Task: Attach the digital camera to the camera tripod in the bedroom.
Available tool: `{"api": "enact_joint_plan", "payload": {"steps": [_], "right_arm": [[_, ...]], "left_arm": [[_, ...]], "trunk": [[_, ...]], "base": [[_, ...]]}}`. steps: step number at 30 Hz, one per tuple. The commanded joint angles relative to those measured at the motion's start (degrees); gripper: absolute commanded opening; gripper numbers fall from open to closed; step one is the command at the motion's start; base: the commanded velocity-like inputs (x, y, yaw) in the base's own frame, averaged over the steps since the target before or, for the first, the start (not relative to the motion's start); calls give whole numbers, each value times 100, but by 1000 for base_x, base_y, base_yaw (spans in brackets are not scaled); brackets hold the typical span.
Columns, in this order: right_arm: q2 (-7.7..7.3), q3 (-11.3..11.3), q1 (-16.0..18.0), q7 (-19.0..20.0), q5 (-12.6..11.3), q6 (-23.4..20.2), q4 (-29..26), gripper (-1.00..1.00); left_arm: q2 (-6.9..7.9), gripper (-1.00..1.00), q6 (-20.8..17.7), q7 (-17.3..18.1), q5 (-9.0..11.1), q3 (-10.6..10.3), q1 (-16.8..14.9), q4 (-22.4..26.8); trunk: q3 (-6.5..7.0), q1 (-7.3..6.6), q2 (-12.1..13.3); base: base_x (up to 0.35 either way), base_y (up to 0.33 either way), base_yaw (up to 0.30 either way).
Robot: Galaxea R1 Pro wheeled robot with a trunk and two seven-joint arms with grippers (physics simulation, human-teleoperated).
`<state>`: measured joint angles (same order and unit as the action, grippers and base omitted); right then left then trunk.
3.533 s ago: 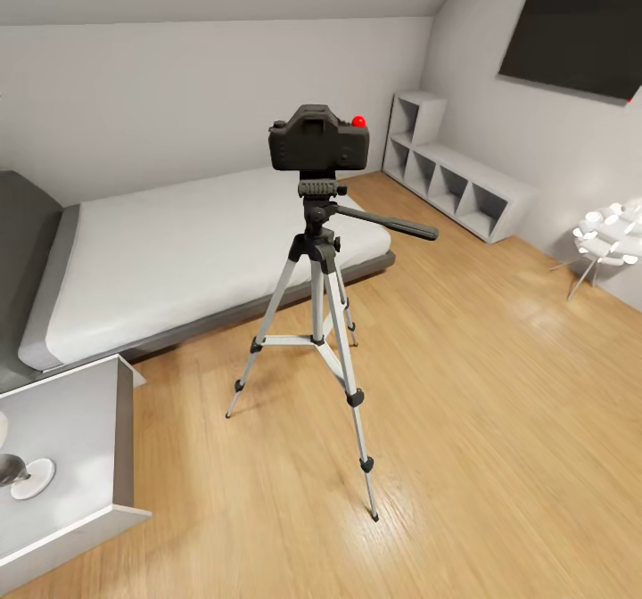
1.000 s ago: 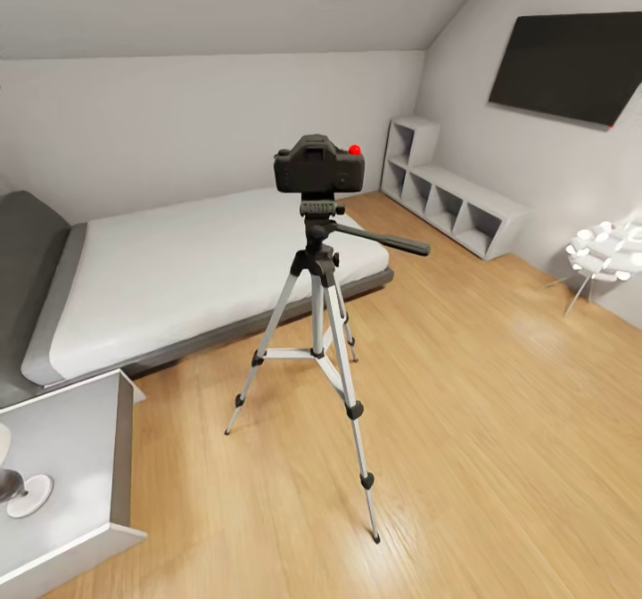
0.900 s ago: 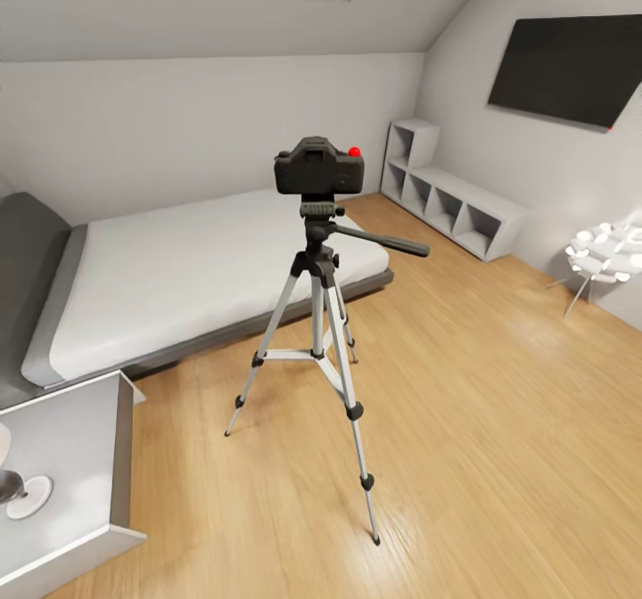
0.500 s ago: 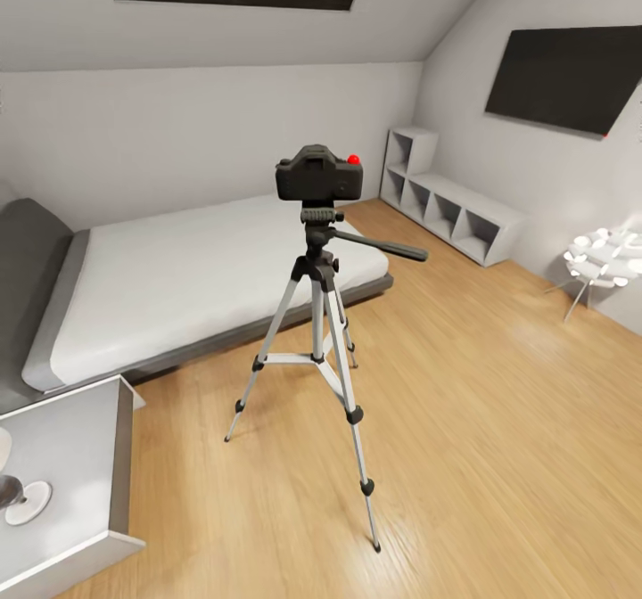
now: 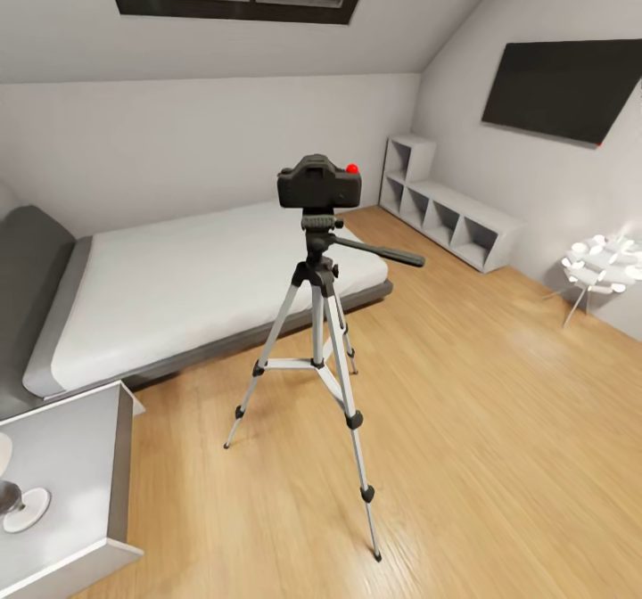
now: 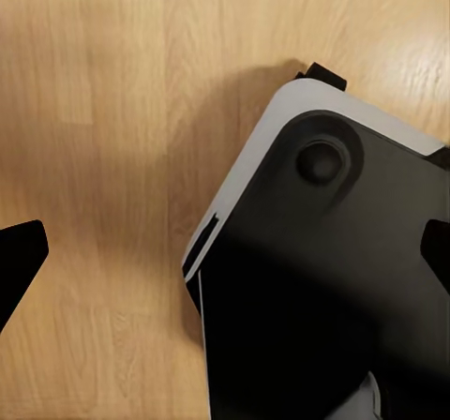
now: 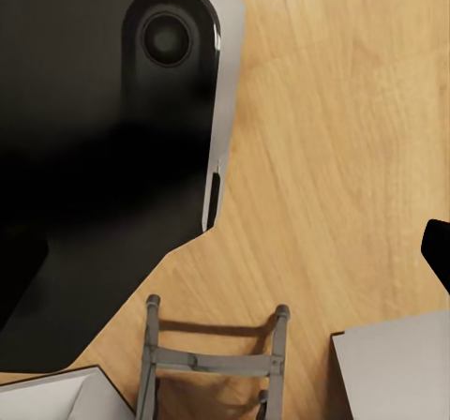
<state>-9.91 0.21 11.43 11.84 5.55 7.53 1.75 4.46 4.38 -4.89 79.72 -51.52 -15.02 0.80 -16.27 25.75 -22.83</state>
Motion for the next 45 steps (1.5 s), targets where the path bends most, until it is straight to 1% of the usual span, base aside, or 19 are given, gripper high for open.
{"api": "enact_joint_plan", "payload": {"steps": [1,45], "right_arm": [[-2,-2,8,2,58,43,19,100],[-10,-3,8,-3,60,38,19,100]], "left_arm": [[3,100,10,-29,35,-47,-1,8],[2,100,10,-29,35,-47,-1,8]], "trunk": [[0,3,-9],[407,3,-9]], "base": [[0,0,0],[0,0,0]]}}
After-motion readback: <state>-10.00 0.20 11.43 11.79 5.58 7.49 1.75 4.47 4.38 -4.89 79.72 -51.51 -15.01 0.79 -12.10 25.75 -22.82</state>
